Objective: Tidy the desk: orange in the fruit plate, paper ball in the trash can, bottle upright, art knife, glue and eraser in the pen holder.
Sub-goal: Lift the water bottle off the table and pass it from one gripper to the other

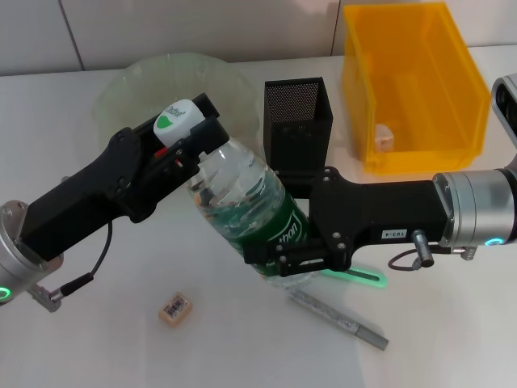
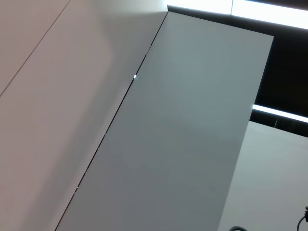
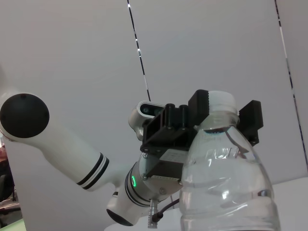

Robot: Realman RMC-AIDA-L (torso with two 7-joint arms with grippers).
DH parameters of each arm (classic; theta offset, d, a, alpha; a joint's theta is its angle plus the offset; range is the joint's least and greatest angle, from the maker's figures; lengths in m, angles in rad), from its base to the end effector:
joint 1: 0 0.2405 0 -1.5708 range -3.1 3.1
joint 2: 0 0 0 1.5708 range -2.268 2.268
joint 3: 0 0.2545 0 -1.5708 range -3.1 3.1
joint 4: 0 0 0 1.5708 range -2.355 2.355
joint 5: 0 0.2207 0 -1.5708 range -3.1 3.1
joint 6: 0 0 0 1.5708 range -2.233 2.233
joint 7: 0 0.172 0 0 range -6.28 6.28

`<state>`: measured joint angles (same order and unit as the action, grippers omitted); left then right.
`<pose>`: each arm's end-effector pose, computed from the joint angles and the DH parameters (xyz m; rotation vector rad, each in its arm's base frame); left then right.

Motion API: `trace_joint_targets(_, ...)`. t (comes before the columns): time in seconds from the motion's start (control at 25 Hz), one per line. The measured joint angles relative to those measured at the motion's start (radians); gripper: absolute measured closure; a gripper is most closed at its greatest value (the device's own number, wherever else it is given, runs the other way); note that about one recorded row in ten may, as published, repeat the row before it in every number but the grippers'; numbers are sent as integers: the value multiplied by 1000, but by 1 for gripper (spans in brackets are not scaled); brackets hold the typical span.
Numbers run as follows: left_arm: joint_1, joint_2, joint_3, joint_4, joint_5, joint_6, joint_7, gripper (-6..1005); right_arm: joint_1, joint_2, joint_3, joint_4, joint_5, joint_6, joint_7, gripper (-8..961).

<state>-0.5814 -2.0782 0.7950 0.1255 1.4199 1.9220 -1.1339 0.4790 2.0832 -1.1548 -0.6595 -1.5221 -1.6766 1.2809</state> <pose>-0.1883 0.2954 -0.0321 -2.4582 -0.6176 -1.7661 0.1848 0.3084 -0.0504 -2.9090 0.3219 1.1170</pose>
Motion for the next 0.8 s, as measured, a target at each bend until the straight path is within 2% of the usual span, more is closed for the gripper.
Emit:
trace_joint_targets(0.12,1,0,0,0,3,4,3,544,0,0,-1,3,0,-7,-10,173)
trace_joint_targets(0.56,-6,3,1,4,4,10,-3,567,2,-2,-2,27,3,-31,-41,170)
trace_joint_targets(0.8,-5,5,34,32,5,-3,-5,567,4,-3,-2,19,-2,-28,-9,161)
